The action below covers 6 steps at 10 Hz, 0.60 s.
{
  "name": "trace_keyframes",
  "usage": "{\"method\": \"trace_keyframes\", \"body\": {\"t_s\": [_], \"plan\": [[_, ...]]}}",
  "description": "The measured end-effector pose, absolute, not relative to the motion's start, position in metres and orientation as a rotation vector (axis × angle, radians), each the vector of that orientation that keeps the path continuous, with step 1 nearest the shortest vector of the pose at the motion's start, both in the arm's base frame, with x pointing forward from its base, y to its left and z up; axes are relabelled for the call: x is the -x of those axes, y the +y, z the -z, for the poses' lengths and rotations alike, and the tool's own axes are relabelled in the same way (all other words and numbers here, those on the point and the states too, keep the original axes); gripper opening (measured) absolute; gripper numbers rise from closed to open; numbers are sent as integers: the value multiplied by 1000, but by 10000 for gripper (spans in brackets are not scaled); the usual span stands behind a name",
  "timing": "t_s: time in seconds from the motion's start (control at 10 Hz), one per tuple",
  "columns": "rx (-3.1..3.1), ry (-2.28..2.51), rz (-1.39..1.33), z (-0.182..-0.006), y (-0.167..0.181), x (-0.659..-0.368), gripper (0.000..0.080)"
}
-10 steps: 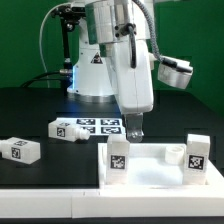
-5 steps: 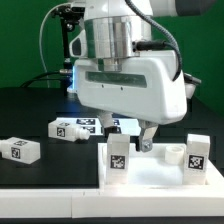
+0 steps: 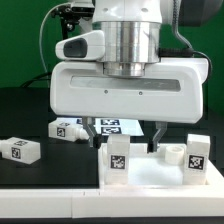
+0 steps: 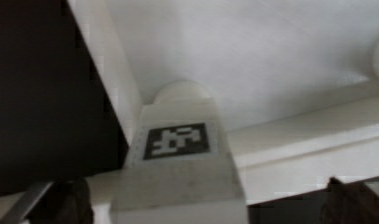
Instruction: Assemble square table
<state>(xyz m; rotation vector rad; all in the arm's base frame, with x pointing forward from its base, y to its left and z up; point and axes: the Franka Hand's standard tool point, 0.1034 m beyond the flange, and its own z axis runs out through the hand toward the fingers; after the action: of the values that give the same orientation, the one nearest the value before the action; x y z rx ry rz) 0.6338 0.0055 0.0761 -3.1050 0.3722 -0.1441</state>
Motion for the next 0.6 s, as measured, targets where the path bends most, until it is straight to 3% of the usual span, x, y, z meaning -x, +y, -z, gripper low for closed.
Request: {"method": "trace_keyframes", "body": {"t_s": [0.1,0.3,0.4,0.5,0.6], "plan": [[3095,433,143,-76,6,-633,648],[3094,438,142,-75,5,-633,405],[3067,596,141,-77,0,-634,405],[3047,692,120,-76,-3,-632,291],[3024,793,111,-76,-4,-631,291]]}}
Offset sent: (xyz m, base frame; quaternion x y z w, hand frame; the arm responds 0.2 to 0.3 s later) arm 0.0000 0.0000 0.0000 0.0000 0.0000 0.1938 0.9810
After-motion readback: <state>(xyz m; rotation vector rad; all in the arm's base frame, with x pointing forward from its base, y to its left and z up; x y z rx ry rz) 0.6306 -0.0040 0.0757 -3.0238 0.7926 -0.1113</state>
